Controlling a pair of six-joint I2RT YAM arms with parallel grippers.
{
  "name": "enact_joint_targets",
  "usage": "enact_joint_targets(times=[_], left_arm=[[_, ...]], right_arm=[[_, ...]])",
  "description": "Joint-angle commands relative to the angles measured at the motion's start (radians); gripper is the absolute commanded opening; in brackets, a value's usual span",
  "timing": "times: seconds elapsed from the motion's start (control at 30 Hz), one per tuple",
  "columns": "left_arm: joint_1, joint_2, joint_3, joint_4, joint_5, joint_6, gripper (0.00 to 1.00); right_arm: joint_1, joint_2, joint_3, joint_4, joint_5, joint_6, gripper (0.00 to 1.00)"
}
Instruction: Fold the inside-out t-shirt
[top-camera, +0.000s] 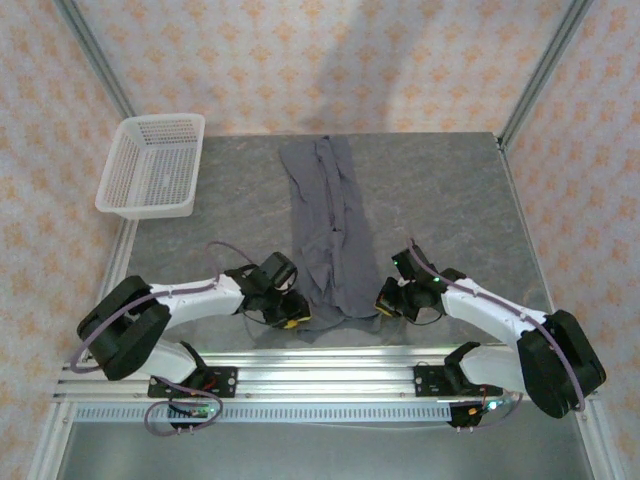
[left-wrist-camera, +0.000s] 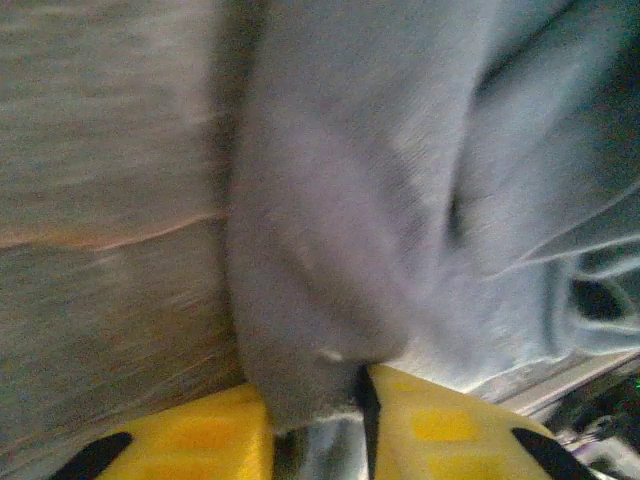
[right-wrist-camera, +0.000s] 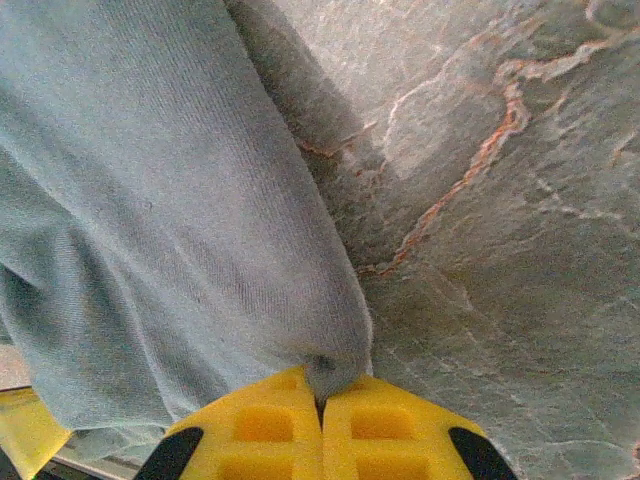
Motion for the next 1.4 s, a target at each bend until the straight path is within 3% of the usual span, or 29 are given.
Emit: enact_joint_targets(times=[0.0, 0.2, 0.3, 0.5, 0.8, 1.03, 1.17, 1.37], left_arm=[[-0.013, 0.001, 0.004, 0.178, 0.029, -0.049, 0.17], [-0.013, -0.006, 0.005, 0.16, 0.005, -0.042, 0.11], [-0.013, -0.008, -0.004, 0.148, 0.005, -0.042, 0.0], [-0.015, -0.076, -0.021, -0.058, -0.055, 0.037, 0.0], [-0.08, -0.314, -0.142, -0.189, -0.086, -0.039, 0.0], [-0.113, -0.705, -0.219, -0.321, -0.193, -0.223, 0.0], [-0.068, -0.78, -0.215, -0.325, -0.231, -0.221, 0.0], [0.155, -0.61, -0.008, -0.361, -0.14, -0.005, 0.0]], right_arm=[[0.007, -0.014, 0.005, -0.029, 0.032, 0.014, 0.0], [0.007, -0.011, 0.002, -0.029, 0.032, 0.015, 0.0], [0.008, -0.013, 0.002, -0.035, 0.041, 0.02, 0.0], [0.014, -0.033, -0.025, -0.05, 0.041, 0.018, 0.0], [0.073, -0.386, -0.148, -0.165, -0.006, 0.113, 0.0], [0.118, -0.659, -0.138, -0.266, -0.01, 0.226, 0.0], [0.118, -0.567, -0.025, -0.165, 0.049, 0.202, 0.0], [0.111, -0.258, 0.249, -0.092, 0.158, 0.081, 0.0]])
